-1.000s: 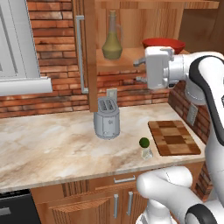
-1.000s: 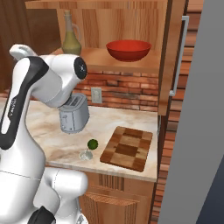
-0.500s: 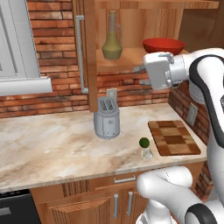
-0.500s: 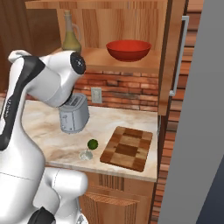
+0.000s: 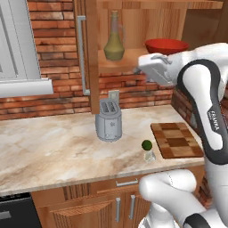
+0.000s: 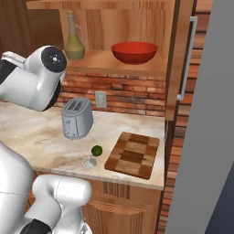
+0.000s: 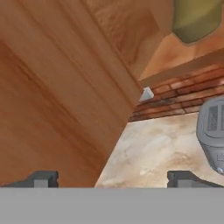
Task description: Open the cabinet. Place the bowl and condiment on the counter. Then place the lime and garlic on the cutting board.
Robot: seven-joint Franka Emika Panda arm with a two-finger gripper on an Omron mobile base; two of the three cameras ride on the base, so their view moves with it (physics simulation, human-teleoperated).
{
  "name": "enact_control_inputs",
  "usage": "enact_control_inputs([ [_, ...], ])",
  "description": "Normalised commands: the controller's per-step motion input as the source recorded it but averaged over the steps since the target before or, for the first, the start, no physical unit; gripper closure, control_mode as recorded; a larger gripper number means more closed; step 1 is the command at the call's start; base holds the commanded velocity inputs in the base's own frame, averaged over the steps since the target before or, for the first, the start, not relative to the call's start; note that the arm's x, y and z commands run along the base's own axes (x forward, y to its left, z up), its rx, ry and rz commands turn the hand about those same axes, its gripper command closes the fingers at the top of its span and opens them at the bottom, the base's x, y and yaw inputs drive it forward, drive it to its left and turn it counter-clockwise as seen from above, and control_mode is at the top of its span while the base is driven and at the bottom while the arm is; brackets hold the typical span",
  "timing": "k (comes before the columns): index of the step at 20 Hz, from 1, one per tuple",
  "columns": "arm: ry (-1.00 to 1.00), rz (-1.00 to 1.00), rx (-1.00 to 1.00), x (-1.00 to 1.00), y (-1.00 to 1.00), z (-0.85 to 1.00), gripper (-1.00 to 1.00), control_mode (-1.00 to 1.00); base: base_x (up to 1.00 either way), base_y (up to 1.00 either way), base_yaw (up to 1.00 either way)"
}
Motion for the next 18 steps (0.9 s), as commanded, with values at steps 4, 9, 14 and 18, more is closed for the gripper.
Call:
enact_control_inputs([
  [4,-0.38,-0.22,-0.17,0.0,0.0,0.0,-1.0,-1.0,0.0,0.0,0.0],
  [9,-0.28,-0.18,-0.07,0.0,-0.14,0.03,-1.0,-1.0,0.0,0.0,0.0],
  [14,-0.13,-0.21,-0.06,0.0,-0.27,0.21,-1.0,-1.0,0.0,0.0,0.0],
  [18,-0.04,-0.22,-0.07,0.0,-0.37,0.23,-1.0,-1.0,0.0,0.0,0.0],
])
